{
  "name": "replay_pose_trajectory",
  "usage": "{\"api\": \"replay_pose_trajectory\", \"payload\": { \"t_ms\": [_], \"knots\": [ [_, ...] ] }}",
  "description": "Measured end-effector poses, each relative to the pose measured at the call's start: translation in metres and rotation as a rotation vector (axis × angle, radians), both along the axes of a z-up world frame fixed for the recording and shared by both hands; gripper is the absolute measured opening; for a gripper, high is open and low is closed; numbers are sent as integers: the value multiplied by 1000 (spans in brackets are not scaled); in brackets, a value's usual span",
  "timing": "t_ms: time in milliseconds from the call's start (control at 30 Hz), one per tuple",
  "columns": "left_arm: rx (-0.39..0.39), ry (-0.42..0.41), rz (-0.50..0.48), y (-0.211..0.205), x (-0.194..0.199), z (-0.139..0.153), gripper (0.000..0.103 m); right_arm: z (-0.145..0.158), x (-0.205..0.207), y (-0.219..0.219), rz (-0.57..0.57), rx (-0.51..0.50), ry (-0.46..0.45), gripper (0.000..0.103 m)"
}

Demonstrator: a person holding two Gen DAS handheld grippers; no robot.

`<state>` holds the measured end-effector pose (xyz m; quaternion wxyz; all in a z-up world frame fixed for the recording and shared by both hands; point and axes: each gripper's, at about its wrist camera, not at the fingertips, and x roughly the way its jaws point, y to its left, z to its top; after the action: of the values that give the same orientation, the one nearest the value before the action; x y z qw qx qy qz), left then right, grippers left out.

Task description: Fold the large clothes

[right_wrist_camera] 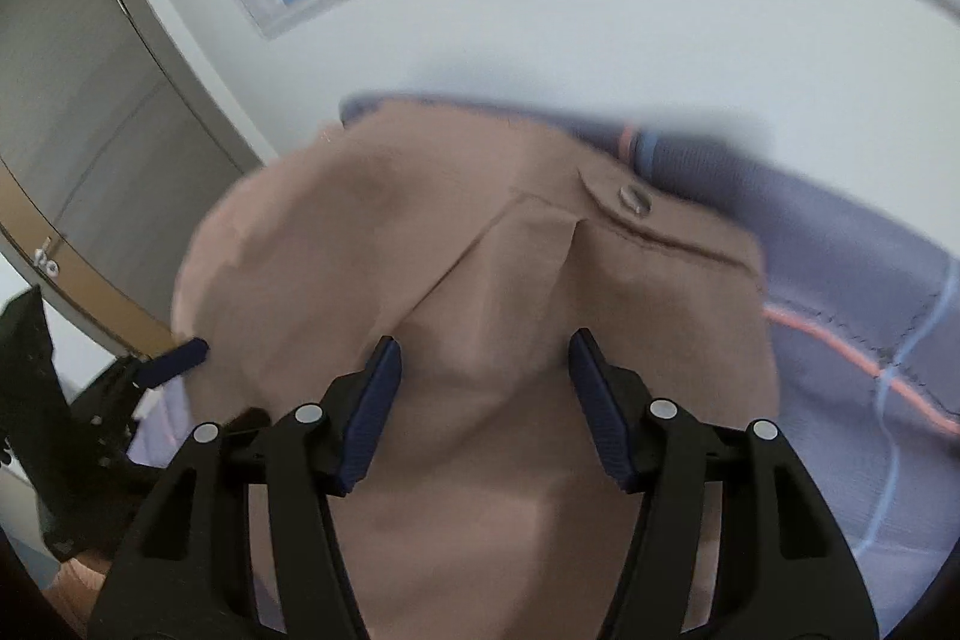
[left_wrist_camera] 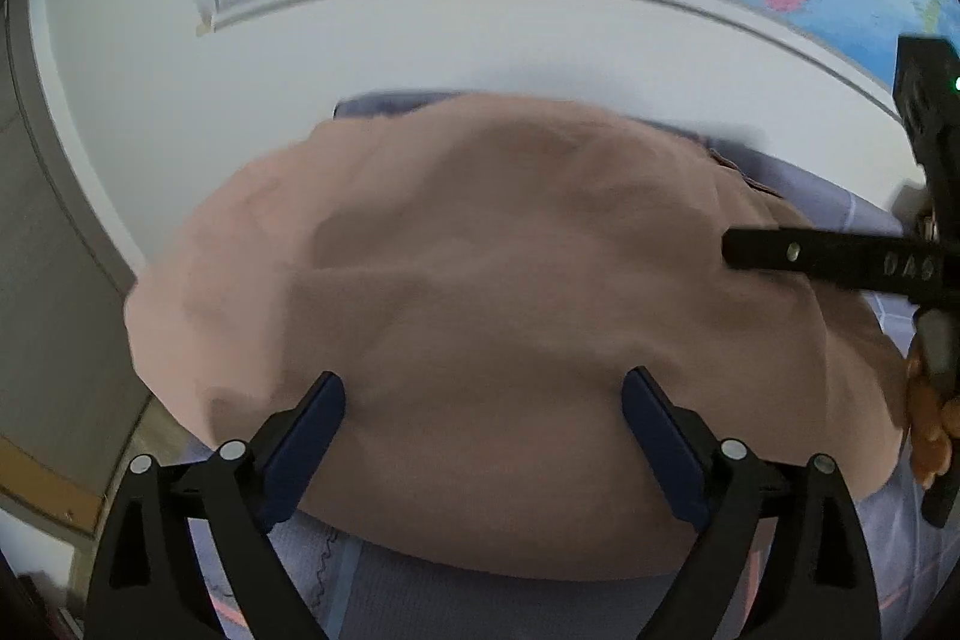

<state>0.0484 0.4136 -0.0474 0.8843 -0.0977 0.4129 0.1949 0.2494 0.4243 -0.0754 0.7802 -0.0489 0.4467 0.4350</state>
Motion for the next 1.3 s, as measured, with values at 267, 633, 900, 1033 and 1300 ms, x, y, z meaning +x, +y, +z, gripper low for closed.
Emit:
{"api": "replay_pose_trajectory", "payload": {
  "t_ms": [267,633,900,1033,1300],
  "knots": [
    [-17,-68,64,19,-21,26,91,12,-34,-25,44,63,-48,61],
    [-15,-22,35,-1,-26,30,90,-1,-87,-50,76,25,-145,68],
    [17,-125,19,-68,-55,67,96,25,-132,-72,87,70,-266,84],
    [-2,-143,46,-86,-68,72,96,35,-153,-83,72,70,-329,93],
    [-11,-160,88,-113,-92,76,96,37,-172,-109,51,99,-333,97]
  ]
}}
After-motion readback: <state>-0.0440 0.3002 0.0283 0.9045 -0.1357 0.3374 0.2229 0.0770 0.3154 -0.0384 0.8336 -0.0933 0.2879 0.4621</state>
